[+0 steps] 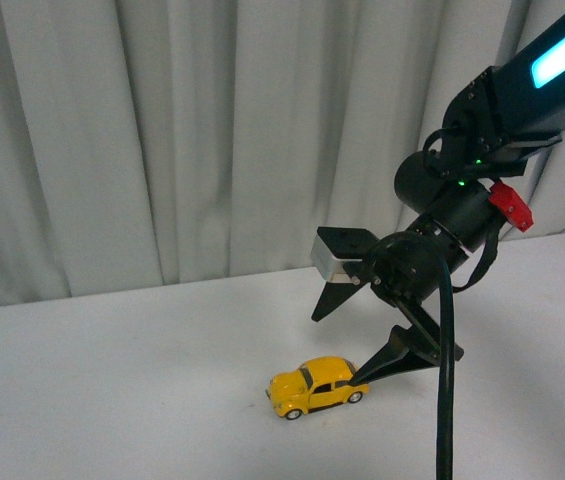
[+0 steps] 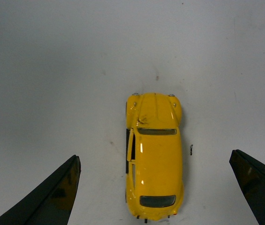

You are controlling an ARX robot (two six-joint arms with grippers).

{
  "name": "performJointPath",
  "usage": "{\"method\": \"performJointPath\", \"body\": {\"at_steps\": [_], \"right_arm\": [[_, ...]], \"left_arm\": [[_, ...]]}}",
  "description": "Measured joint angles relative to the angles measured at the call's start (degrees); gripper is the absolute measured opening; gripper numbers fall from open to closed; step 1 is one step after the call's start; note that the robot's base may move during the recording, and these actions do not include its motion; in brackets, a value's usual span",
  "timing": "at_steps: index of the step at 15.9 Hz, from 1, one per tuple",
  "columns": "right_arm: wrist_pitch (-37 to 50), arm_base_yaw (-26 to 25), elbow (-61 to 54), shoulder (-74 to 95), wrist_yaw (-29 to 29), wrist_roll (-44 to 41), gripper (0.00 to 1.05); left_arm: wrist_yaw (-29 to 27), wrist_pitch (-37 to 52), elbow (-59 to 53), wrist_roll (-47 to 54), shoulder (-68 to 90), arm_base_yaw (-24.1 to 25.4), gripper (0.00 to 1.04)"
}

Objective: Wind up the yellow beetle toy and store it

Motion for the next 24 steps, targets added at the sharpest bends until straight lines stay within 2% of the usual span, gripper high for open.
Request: {"method": "performJointPath", "body": {"at_steps": [9,16,17,20,22,23,24], "right_arm": [[8.63,1.22,-3.65,2.40,3.17,5.40,0.98],[10.14,1.99,-3.15,5.42,3.58,9.35,0.98],[10.16,2.21,-2.86,5.55,3.41,9.73,0.93],[9.88,2.25,-0.85,6.38,2.29,10.62,0.70],[9.57,2.25,-0.37,6.47,2.14,10.99,0.47],[9.57,2.25,-0.37,6.47,2.12,11.08,0.42],[9.60,2.25,-0.37,6.47,2.08,11.21,0.42]], "left_arm": [[0.00,0.00,0.00,-0.02,0.00,0.00,0.98],[0.00,0.00,0.00,-0.02,0.00,0.00,0.98],[0.00,0.00,0.00,-0.02,0.00,0.00,0.98],[0.00,0.00,0.02,0.00,0.00,0.00,0.98],[0.00,0.00,0.00,-0.02,0.00,0.00,0.98],[0.00,0.02,0.00,-0.02,0.00,0.00,0.98],[0.00,0.00,0.00,-0.02,0.00,0.00,0.98]]}}
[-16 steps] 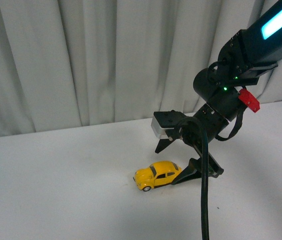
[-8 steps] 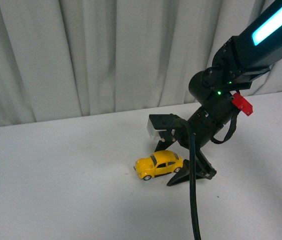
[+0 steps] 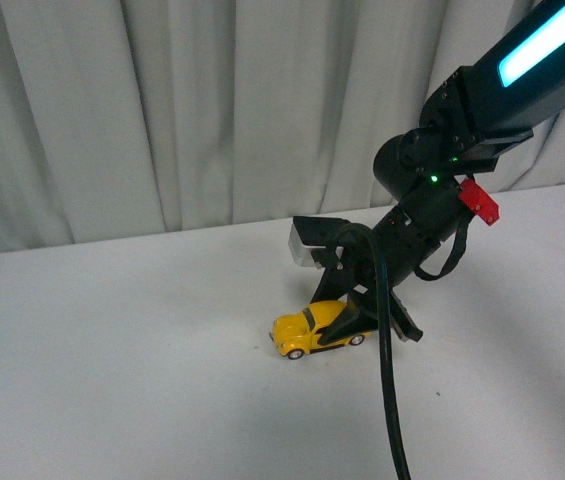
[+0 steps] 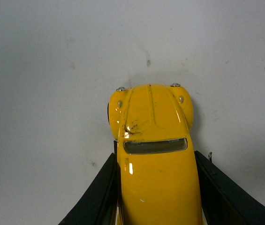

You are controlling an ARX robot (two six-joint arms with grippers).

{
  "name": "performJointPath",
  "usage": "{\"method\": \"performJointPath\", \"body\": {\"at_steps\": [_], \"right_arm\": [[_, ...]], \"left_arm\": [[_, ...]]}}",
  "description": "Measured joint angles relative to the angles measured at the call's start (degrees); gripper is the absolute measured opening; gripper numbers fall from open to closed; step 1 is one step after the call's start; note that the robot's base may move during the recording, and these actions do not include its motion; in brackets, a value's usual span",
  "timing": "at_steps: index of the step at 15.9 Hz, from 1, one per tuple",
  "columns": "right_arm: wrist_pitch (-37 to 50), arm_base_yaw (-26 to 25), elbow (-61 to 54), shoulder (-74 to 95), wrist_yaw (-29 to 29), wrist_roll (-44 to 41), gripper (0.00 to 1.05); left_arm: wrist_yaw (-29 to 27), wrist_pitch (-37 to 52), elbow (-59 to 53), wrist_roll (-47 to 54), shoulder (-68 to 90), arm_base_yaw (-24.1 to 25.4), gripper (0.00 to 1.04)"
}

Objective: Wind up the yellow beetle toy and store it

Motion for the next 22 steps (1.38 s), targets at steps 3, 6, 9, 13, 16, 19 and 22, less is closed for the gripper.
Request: {"method": "performJointPath", "body": {"at_steps": [3,6,9,13,16,19,22], "right_arm": [[0.20,0.00,0.00,0.00,-0.15,1.77,0.42],[0.81,-0.02,-0.24,0.00,-0.02,3.85,0.42],[1.75,-0.17,-1.25,-0.26,-0.02,3.26,0.42],[4.04,-1.66,-5.92,-2.29,-0.11,-0.07,0.42],[5.84,-5.03,-11.76,-4.83,-0.39,-2.08,0.42],[7.72,-8.72,-16.85,-6.95,-0.28,-4.17,0.42],[10.43,-14.08,-22.14,-9.09,0.42,-7.23,0.42]], "left_arm": [[0.00,0.00,0.00,0.00,0.00,0.00,0.98],[0.00,0.00,0.00,0.00,0.00,0.00,0.98],[0.00,0.00,0.02,0.00,0.00,0.00,0.98],[0.00,0.00,0.00,0.00,0.00,0.00,0.98],[0.02,0.02,0.00,0.00,0.00,0.00,0.98],[0.00,0.00,0.00,0.02,0.00,0.00,0.98],[0.00,0.00,0.02,0.00,0.00,0.00,0.98]]}}
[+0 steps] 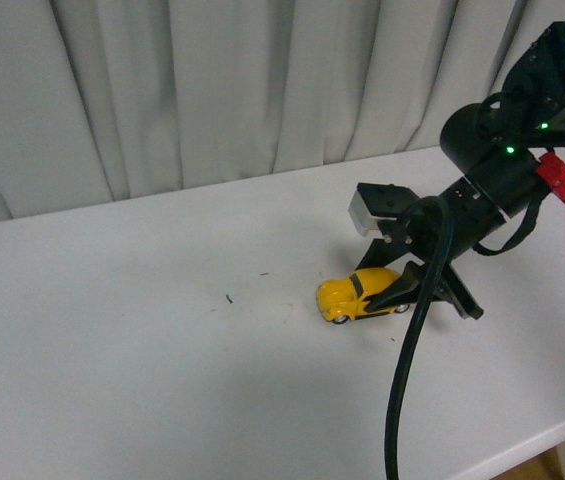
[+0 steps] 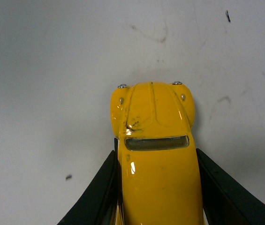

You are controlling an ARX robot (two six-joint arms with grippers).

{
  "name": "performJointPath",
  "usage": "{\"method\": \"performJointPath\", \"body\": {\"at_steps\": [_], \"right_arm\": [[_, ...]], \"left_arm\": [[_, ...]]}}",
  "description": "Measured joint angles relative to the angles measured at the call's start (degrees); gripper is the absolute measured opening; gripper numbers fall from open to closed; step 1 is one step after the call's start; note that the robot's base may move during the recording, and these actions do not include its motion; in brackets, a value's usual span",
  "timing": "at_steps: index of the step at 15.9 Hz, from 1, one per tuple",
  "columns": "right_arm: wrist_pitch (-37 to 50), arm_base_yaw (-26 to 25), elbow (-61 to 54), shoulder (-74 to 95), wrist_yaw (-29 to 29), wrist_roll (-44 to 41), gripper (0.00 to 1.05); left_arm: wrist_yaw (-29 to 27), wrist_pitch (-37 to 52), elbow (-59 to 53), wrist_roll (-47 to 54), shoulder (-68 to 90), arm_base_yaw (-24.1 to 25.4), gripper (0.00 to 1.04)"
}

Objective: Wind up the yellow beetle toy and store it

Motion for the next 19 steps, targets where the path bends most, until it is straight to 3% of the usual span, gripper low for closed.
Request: {"method": "performJointPath", "body": {"at_steps": [6,12,13,15,16,19], "right_arm": [[3.06,-3.61,-6.12,-3.08,2.27,0.79,0.41],[3.26,-7.10,-9.14,-5.07,4.85,8.00,0.41],[1.09,-6.88,-8.46,-4.28,7.74,4.94,0.68],[0.22,-6.93,-8.39,-4.31,8.15,2.64,0.92],[0.20,-6.91,-8.35,-4.31,8.39,2.21,0.99],[0.22,-6.91,-8.33,-4.31,8.37,2.16,0.98]], "left_arm": [[0.00,0.00,-0.02,0.00,0.00,0.00,0.98],[0.00,0.00,0.00,0.00,0.00,0.00,0.98],[-0.20,0.02,-0.02,0.00,0.00,0.00,0.98],[0.00,0.02,0.00,0.02,0.00,0.00,0.98],[0.00,0.00,-0.02,0.00,0.00,0.00,0.98],[0.02,0.02,-0.02,0.02,0.00,0.00,0.98]]}}
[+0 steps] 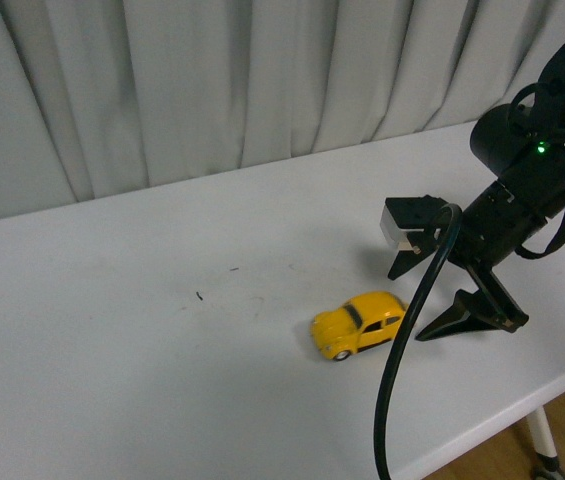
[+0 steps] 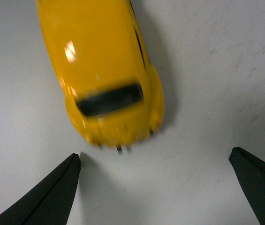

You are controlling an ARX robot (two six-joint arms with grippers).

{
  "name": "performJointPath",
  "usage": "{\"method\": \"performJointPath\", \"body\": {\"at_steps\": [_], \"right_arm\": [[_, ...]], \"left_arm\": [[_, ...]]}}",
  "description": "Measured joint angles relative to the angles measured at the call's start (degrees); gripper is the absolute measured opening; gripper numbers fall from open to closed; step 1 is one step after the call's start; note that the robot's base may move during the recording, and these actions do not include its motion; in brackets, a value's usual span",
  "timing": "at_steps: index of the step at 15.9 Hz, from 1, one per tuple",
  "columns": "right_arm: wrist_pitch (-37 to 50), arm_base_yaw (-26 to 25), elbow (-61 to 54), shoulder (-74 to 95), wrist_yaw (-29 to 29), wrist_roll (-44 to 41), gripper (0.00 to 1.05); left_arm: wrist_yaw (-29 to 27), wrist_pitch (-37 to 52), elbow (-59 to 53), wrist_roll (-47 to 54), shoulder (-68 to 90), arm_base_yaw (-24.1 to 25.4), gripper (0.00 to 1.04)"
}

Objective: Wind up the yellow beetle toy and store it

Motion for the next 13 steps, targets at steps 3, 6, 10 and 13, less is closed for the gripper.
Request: {"method": "performJointPath", "body": {"at_steps": [3,6,10,13], "right_arm": [[-0.11,0.09,0.22,0.02,0.04,-0.04,0.98],[-0.24,0.35,0.37,0.02,0.09,-0.33,0.98],[-1.01,0.85,0.66,-0.33,0.46,-1.25,0.98],[-6.27,3.48,0.42,-4.92,3.54,-7.23,0.98]], "left_arm": [[-0.02,0.00,0.00,0.00,0.00,0.00,0.98],[0.00,0.00,0.00,0.00,0.00,0.00,0.98],[0.00,0.00,0.02,0.00,0.00,0.00,0.98],[-0.02,0.00,0.02,0.00,0.00,0.00,0.98]]}}
